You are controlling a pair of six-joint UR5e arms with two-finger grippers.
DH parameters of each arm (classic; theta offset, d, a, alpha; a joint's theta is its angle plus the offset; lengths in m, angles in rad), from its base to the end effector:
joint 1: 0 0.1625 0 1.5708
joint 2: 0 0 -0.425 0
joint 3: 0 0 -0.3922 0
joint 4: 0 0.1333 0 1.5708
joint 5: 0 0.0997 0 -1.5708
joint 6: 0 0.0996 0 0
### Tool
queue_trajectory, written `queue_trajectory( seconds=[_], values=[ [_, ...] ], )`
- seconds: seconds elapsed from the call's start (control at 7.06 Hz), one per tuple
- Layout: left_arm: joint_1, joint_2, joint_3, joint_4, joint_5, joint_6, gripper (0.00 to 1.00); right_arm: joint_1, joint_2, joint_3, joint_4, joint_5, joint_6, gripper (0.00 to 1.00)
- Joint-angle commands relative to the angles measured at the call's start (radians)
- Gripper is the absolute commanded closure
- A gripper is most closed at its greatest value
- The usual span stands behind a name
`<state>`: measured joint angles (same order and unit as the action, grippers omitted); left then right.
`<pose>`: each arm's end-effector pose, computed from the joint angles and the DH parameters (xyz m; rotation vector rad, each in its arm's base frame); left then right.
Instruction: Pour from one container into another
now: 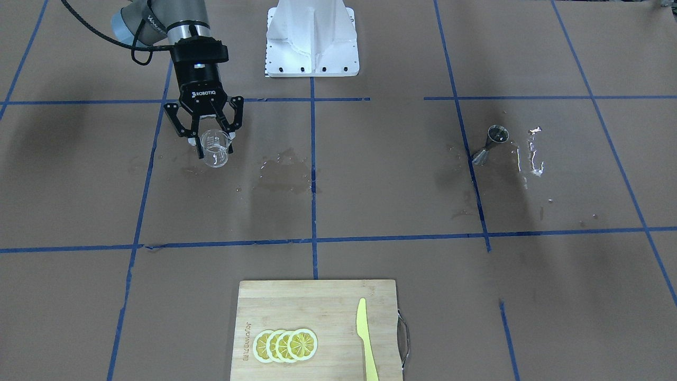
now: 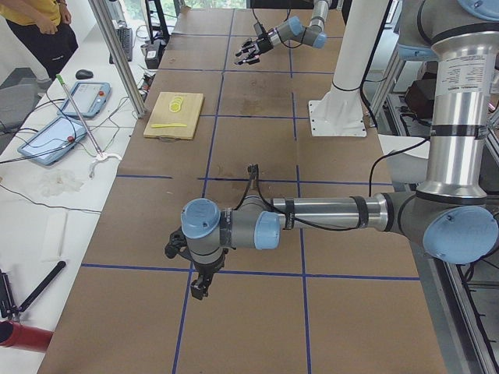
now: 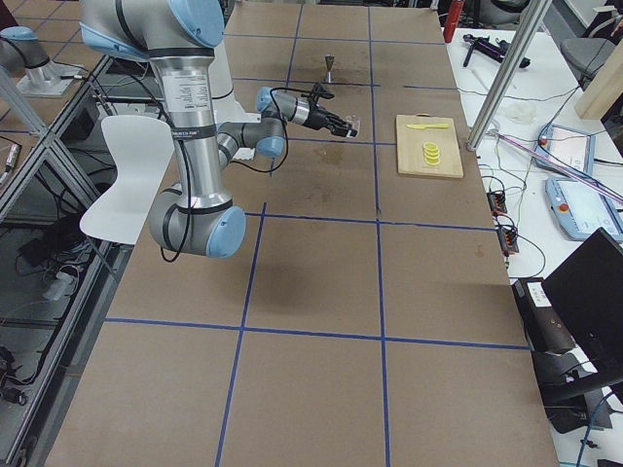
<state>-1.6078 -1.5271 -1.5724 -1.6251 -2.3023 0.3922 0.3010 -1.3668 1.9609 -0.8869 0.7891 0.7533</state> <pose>-0.0843 -0.4711 0.6765 0.1680 0.7159 0.3436 -0.4244 -0.3448 0.2841 1.1943 -0.6605 0.0652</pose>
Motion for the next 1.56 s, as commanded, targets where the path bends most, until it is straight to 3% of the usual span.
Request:
queue_trajectory(
  seconds=[0.0, 0.28, 0.42, 0.57, 0.85, 0.99, 1.42],
  values=[
    [-0.001, 0.047, -0.034, 0.004, -0.028, -0.06, 0.0, 0.0, -0.099, -0.002, 0.116, 0.027, 0.119, 1.0],
    [0.0, 0.029, -0.057, -0.004, -0.028, -0.363, 0.0, 0.0, -0.152, -0.002, 0.121, 0.026, 0.133, 1.0],
    [0.0, 0.027, -0.067, -0.013, -0.026, -0.363, 0.0, -0.002, -0.167, -0.014, 0.137, 0.025, 0.203, 1.0],
    [0.002, 0.025, -0.067, -0.025, -0.026, -0.363, 0.0, -0.002, -0.193, -0.052, 0.24, 0.027, 0.281, 1.0],
    [0.002, 0.016, -0.069, -0.03, -0.028, -0.363, 0.0, -0.008, -0.264, -0.191, 0.389, -0.029, 0.291, 1.0],
    [0.002, 0.013, -0.07, -0.03, -0.028, -0.363, 0.0, -0.026, -0.268, -0.245, 0.397, -0.086, 0.316, 1.0],
    [0.002, 0.013, -0.07, -0.032, -0.028, -0.362, 0.0, -0.129, -0.285, -0.28, 0.398, -0.209, 0.375, 1.0]
  ],
)
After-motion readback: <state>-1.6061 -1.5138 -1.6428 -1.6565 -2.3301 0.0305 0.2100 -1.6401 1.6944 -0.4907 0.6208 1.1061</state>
